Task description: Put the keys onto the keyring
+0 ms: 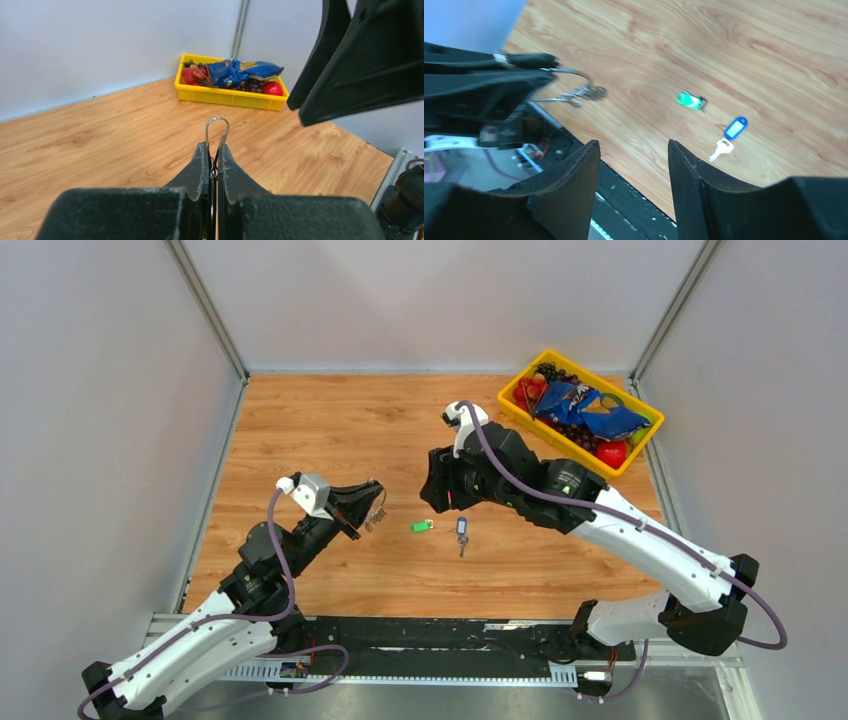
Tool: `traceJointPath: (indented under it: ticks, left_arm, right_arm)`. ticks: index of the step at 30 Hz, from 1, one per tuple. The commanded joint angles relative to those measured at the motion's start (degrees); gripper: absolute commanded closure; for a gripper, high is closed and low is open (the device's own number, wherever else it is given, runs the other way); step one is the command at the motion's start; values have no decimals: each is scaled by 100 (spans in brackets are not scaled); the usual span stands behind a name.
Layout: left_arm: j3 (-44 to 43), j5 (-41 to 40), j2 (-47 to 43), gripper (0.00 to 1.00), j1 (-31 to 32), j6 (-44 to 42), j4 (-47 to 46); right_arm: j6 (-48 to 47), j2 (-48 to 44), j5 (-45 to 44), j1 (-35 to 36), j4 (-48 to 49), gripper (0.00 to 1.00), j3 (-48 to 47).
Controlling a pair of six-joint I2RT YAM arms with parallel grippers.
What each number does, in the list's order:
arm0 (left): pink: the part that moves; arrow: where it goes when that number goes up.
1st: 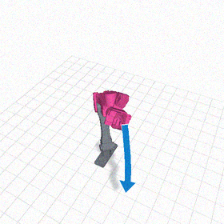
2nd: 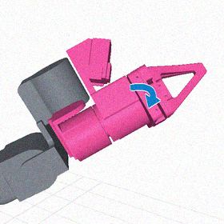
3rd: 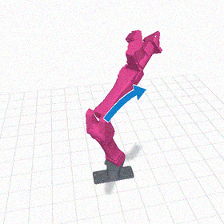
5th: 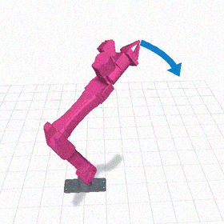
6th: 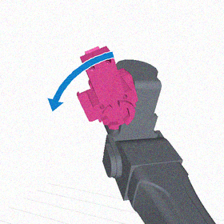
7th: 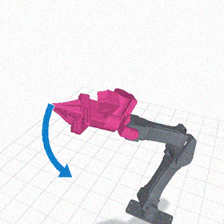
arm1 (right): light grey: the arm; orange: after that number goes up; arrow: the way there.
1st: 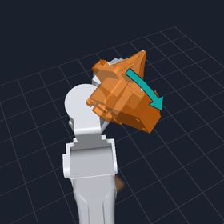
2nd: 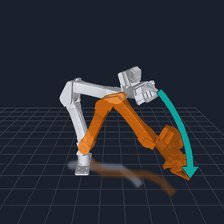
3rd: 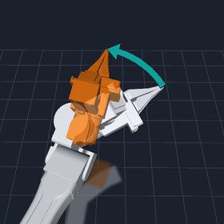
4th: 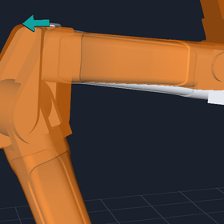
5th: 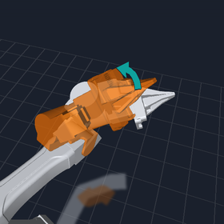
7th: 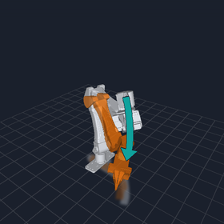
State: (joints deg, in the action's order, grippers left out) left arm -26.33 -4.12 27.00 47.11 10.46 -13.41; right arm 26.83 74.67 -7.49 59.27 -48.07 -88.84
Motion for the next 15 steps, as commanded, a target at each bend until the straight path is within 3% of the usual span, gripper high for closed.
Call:
traceJointPath:
  ticks: [1, 9, 15]
  left_arm:
    - [-207, -389, -59, 100, -10, -52, 71]
    - [-125, -714, -86, 100, -9, 51, 230]
    - [-93, -833, -67, 100, -10, 74, 267]
  right_arm:
    - [-58, -120, -331, -209, 286, 45, 824]
    - [303, -129, -159, -1023, 1036, 48, 2610]
    - [392, 255, -185, -1303, 1659, 52, 3253]
